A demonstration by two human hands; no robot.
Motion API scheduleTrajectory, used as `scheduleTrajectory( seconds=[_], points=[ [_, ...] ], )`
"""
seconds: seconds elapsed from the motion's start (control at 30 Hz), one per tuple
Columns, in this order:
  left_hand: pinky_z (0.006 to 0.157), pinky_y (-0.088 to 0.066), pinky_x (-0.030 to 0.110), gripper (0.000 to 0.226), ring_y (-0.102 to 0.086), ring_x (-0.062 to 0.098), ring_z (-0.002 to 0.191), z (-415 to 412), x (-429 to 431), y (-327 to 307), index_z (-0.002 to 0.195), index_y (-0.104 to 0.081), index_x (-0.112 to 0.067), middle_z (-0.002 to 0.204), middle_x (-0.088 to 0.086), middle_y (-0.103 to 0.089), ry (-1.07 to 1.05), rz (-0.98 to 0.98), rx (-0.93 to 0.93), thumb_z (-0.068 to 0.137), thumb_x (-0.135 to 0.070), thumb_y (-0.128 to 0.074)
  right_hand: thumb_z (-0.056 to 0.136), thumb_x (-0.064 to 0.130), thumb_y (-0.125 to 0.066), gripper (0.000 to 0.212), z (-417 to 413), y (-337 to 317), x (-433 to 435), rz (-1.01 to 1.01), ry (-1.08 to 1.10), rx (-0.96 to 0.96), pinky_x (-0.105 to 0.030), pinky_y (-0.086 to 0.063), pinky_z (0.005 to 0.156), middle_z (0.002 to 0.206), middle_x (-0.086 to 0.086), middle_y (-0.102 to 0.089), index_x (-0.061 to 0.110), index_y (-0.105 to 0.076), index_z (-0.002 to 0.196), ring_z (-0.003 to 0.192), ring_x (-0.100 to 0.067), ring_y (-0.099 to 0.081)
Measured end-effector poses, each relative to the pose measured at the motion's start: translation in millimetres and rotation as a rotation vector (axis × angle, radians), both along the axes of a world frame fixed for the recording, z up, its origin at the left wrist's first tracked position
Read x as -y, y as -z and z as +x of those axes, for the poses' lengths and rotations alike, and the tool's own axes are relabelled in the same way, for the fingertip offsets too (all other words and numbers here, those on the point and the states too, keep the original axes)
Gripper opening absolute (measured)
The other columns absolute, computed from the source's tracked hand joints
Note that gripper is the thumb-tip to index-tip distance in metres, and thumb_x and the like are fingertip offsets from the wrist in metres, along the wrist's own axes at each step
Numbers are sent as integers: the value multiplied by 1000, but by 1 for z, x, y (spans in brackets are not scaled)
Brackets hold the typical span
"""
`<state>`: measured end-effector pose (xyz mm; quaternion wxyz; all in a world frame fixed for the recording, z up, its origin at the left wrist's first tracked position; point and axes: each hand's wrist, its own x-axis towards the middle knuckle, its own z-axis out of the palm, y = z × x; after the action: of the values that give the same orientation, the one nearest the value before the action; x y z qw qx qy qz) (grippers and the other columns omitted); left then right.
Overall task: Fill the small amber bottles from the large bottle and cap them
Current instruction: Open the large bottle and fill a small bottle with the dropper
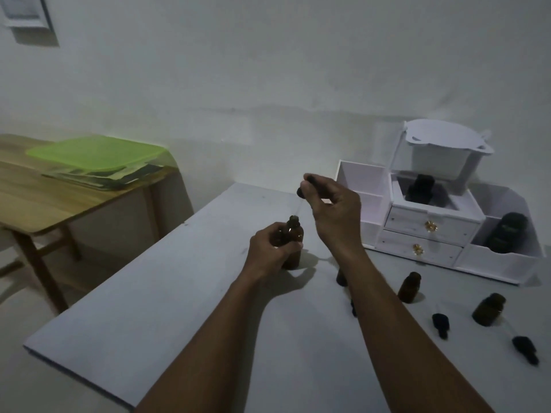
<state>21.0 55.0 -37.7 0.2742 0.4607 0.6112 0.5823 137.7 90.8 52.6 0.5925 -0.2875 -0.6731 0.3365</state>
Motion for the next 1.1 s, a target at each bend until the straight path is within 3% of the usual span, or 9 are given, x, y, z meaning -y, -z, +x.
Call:
scheduleTrajectory(
  seconds=[0.1, 0.23, 0.37, 0.5, 0.63, 0.93, 1.1],
  points=[
    [98, -50, 37, 36, -63, 20, 108, -1, 0, 1, 122, -67, -18, 123, 1, -69, 0, -6, -1, 87, -22, -77, 90, 27, -73, 23, -6, 8, -1, -32, 15, 108, -12, -54, 76, 92, 10, -76, 16, -75, 110, 87, -2, -72],
    [75, -53, 20, 24, -70, 3, 87, -3, 4, 0, 105, -70, -29, 100, -10, -75, 0, 21, -54, 83, -21, -75, 88, 25, -75, 22, -8, 21, -3, -79, 34, 229, -25, -58, 87, 99, 3, -77, 16, -76, 108, 87, -6, -72],
    [68, -52, 14, 26, -69, 8, 86, -1, 9, -5, 107, -69, -21, 98, -3, -73, 13, 26, -70, 81, -18, -73, 89, 23, -73, 23, -6, 25, 0, -88, 50, 308, -7, -47, 78, 105, 2, -76, 16, -75, 110, 87, -5, -67],
    [64, -55, 19, 29, -72, 16, 81, 1, 12, -7, 102, -70, -19, 92, 2, -75, 20, 39, -53, 73, -20, -71, 88, 23, -73, 21, -6, 26, 2, -91, 77, 290, -3, -43, 73, 102, 2, -76, 15, -76, 108, 82, -2, -66],
    [58, -51, 12, 22, -70, 16, 75, 2, 12, -8, 98, -68, -16, 89, 5, -72, 24, 72, -42, 76, -10, -71, 87, 23, -75, 17, -9, 29, 1, -76, 107, 269, 0, -43, 70, 90, 10, -73, 16, -78, 103, 75, 3, -64],
    [60, -51, 9, 25, -71, 11, 86, 0, 5, -4, 109, -69, -20, 98, -3, -73, 4, 54, -24, 85, -15, -75, 85, 17, -75, 6, -15, 28, -1, -76, 147, 215, -1, -45, 66, 75, 8, -73, 14, -80, 88, 66, 5, -65],
    [59, -51, 9, 28, -71, 15, 88, 0, 4, -3, 117, -69, -13, 102, 0, -72, -4, 45, -17, 89, -14, -74, 87, 19, -74, 10, -15, 29, 0, -60, 140, 233, -11, -52, 74, 85, 3, -77, 13, -80, 93, 74, -2, -69]
  ],
)
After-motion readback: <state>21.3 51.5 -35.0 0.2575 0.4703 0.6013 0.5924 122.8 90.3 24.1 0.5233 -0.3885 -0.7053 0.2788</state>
